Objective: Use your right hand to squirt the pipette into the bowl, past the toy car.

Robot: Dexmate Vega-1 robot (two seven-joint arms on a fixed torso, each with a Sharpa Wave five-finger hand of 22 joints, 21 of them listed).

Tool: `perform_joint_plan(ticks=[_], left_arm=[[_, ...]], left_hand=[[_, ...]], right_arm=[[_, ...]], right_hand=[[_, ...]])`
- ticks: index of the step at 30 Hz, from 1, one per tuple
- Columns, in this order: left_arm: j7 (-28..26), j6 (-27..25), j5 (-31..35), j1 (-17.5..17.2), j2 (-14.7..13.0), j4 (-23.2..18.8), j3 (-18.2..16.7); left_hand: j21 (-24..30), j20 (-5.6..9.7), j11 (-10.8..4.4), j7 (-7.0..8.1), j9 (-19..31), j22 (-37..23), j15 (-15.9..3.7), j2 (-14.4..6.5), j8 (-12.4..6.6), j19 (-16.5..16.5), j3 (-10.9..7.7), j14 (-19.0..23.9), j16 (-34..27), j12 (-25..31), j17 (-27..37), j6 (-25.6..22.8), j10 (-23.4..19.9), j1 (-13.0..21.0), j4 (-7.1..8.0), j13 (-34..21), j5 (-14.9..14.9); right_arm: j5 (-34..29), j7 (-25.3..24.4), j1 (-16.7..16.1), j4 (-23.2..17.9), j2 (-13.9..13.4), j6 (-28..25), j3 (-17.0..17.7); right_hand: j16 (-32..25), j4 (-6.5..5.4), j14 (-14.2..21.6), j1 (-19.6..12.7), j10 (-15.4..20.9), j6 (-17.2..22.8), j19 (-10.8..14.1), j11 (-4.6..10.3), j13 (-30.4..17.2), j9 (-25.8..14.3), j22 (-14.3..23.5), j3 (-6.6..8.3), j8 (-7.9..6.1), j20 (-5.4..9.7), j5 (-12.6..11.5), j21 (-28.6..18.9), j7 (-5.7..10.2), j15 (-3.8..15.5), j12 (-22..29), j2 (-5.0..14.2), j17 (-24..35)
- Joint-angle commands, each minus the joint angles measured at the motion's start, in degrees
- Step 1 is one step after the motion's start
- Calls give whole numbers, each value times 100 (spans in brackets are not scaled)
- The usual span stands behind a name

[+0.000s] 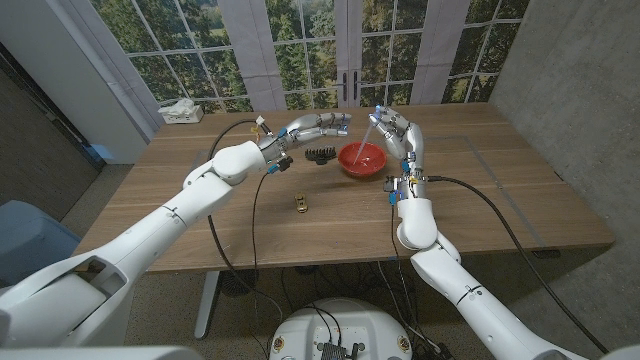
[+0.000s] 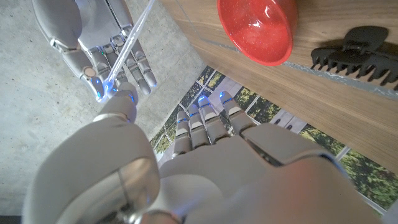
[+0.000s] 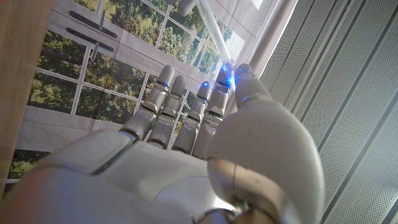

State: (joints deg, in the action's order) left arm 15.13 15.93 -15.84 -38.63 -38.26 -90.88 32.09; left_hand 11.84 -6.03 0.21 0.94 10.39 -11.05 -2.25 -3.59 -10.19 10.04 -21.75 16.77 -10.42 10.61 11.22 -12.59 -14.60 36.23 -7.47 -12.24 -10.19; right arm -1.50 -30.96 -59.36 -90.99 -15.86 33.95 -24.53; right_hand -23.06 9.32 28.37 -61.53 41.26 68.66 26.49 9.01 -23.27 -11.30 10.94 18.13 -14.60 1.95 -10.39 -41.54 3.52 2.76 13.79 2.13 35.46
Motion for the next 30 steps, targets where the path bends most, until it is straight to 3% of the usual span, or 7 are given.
perform_joint_plan(ticks=[1, 18, 30], left_arm=[[-389, -125, -210, -454, -234, -287, -304], [-1144, -591, -339, -1210, -545, -781, -664], [-1713, -627, -529, -1761, -531, -989, -927]], left_hand=[[5, 13, 31, 24, 19, -31, -10, -14, -36, -22, 13, 6, -62, 31, 21, -25, 3, -107, 33, -1, 8], [26, -12, 32, 26, 16, -31, 2, -14, -48, -3, 33, 29, -81, 53, 13, -34, 23, -219, 46, 6, 4], [47, -12, 58, 9, 15, -30, 5, -38, -55, 31, 12, 51, -88, 81, 1, -46, -10, -243, 27, 10, -7]], right_arm=[[-79, -223, 189, 296, 223, 272, 62], [-368, -470, 657, 826, 468, 385, 18], [-321, -479, 1023, 1178, 530, 312, -82]], right_hand=[[0, -34, 58, 16, 83, -5, -16, -2, -30, -23, 6, 26, 7, 9, 18, -35, 61, 841, 44, 36, 24], [-2, -34, 109, 33, 131, 1, 2, 9, -30, -21, 3, 34, 19, 15, 14, -71, 80, 864, 53, 30, 17], [0, -26, 131, 26, 174, 0, -2, -8, -28, -20, 1, 45, 28, 17, 12, -90, 80, 876, 61, 30, 14]])
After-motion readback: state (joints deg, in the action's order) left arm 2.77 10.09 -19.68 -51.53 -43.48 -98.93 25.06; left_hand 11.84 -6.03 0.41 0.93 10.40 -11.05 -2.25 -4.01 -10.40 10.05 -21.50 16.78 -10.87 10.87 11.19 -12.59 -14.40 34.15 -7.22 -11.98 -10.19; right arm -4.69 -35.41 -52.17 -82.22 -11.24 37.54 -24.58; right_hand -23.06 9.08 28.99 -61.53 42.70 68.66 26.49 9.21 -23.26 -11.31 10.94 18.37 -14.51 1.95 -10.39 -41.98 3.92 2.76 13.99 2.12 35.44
